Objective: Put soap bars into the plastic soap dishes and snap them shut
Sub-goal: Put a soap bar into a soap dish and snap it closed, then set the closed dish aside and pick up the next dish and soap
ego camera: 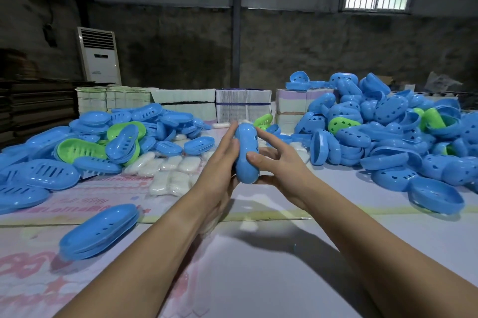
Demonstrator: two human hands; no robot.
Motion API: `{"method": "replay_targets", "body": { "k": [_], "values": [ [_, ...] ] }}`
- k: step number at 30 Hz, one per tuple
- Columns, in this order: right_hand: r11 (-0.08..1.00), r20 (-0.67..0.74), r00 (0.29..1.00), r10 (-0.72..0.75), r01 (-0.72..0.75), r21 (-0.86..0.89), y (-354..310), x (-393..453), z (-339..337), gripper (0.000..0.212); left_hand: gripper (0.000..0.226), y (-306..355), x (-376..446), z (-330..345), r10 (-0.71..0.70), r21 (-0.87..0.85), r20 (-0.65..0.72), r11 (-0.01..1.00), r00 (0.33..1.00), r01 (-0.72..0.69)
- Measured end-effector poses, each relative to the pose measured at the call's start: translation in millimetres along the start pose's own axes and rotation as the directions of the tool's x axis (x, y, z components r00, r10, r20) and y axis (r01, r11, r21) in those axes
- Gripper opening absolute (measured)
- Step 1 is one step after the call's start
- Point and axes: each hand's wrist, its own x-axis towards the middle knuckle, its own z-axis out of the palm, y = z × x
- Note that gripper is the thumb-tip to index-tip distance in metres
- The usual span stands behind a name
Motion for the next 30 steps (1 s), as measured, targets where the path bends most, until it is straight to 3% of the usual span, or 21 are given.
{"method": "replay_targets", "body": {
  "k": [4,10,14,19,25,30],
  "values": [
    [0.998,0.034,0.999,0.026,-0.028,0.058,-1,-2,-7,0.056,0.044,-2,0,1,-0.026,0.042,0.043,0.999,0.999,0.024],
    [1.0,0.012,1.0,0.013,-0.013,-0.003,-4,-3,-5,0.064,0.042,4,-5,2,-0.012,0.047,0.035,0.999,0.999,0.011],
    [0.999,0.011,1.0,0.022,-0.022,-0.023,-5,-6,-6,0.058,0.042,4,-7,2,-0.034,0.081,0.053,0.996,0.998,0.03],
    [0.985,-0.138,0.99,0.027,-0.051,-0.168,-6,-9,-12,0.06,0.047,-1,-6,5,-0.066,0.259,0.043,0.964,0.997,0.053],
    [0.822,-0.37,0.929,0.009,-0.218,-0.526,-26,-50,-80,0.074,0.033,-3,-7,12,-0.094,0.297,-0.06,0.949,0.994,0.107],
    [0.588,-0.617,0.785,-0.056,-0.473,-0.655,-55,-108,-183,0.068,0.022,-16,-2,16,-0.081,0.31,-0.055,0.946,0.995,0.094]
  ]
}}
